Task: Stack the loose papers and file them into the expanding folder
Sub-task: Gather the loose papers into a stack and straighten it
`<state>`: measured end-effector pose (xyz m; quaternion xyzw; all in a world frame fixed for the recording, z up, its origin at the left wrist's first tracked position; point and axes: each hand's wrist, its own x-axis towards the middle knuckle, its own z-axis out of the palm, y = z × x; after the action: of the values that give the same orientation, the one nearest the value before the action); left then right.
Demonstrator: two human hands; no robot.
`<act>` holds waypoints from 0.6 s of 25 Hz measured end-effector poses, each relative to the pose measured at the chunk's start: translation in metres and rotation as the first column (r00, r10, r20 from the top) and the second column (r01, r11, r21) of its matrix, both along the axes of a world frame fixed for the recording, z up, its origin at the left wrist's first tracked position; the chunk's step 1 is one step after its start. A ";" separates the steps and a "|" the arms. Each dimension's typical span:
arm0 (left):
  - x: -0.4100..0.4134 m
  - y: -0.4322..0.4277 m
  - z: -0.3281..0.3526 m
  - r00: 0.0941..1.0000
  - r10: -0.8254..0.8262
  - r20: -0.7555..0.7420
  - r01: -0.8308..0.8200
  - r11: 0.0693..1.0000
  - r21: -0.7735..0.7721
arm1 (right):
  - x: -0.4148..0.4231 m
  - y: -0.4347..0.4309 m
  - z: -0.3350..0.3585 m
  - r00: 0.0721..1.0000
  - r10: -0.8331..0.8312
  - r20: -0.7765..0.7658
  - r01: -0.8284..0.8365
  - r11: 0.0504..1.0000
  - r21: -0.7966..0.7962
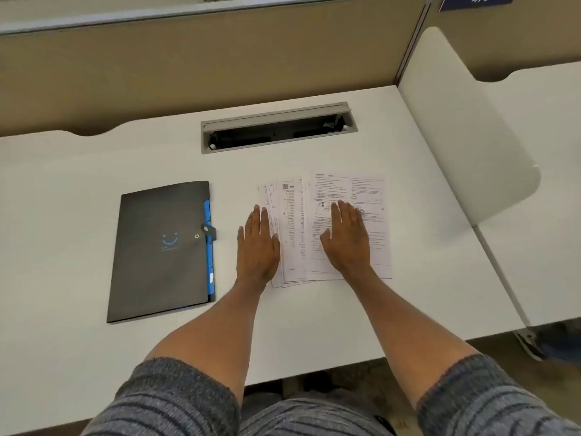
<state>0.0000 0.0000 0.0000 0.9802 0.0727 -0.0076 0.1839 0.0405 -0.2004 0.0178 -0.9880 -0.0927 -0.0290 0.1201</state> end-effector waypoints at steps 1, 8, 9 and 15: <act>0.002 0.001 -0.002 0.999 0.052 0.002 -0.052 0.998 -0.038 | 0.005 -0.006 0.000 0.999 -0.034 0.006 0.034 0.998 0.046; 0.027 0.004 0.002 0.960 0.280 0.003 -0.270 0.928 -0.256 | 0.034 -0.047 0.006 0.971 -0.224 -0.078 0.236 0.948 0.215; 0.029 0.005 0.001 0.942 0.336 -0.012 -0.320 0.885 -0.340 | 0.038 -0.054 0.006 0.965 -0.249 -0.084 0.262 0.937 0.232; 0.045 0.006 0.009 0.791 0.574 -0.212 -0.569 0.564 -0.598 | 0.061 -0.086 0.000 0.885 -0.417 -0.209 0.459 0.859 0.226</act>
<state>0.0455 0.0061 0.0095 0.7815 0.3779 0.0315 0.4954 0.1017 -0.2868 0.0183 -0.9566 0.1490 0.0080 0.2503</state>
